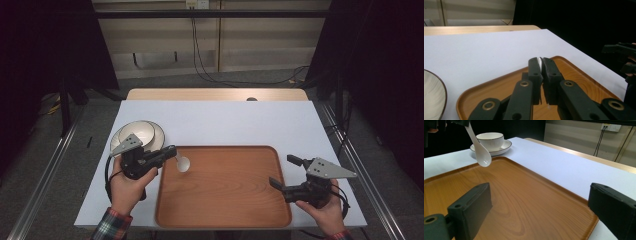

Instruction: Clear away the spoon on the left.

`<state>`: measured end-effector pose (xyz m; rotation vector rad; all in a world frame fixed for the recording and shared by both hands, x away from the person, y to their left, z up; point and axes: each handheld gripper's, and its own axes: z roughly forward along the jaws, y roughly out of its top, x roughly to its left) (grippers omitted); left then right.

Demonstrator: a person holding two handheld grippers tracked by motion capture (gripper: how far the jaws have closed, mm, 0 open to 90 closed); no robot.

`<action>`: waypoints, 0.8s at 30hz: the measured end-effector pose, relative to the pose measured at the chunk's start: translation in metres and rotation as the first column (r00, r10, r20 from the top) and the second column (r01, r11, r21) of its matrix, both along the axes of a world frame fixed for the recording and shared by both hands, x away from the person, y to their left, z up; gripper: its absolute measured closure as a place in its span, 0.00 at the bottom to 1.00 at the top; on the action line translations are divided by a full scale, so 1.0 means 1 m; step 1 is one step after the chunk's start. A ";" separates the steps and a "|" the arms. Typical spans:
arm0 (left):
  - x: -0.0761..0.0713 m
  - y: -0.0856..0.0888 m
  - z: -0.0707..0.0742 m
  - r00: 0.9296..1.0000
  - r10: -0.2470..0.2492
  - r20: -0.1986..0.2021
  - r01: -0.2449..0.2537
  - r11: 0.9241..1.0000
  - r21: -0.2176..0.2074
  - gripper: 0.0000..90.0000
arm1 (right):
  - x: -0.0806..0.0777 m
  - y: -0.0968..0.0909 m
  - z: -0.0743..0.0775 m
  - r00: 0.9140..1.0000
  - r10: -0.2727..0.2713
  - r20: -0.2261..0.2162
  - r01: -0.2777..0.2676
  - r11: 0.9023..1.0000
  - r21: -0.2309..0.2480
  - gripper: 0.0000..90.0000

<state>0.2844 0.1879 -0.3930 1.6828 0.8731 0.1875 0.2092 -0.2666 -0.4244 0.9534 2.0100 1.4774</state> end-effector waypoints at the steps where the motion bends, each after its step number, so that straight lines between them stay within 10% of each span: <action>1: -0.001 -0.001 -0.001 1.000 -0.009 -0.004 0.009 1.000 -0.007 0.95 | 0.000 0.000 0.000 1.000 0.000 0.000 0.000 1.000 0.000 0.05; 24: 0.004 -0.010 -0.019 0.997 -0.063 -0.040 0.063 0.998 -0.002 0.95 | 0.000 0.000 0.000 1.000 -0.001 -0.002 0.001 1.000 0.001 0.05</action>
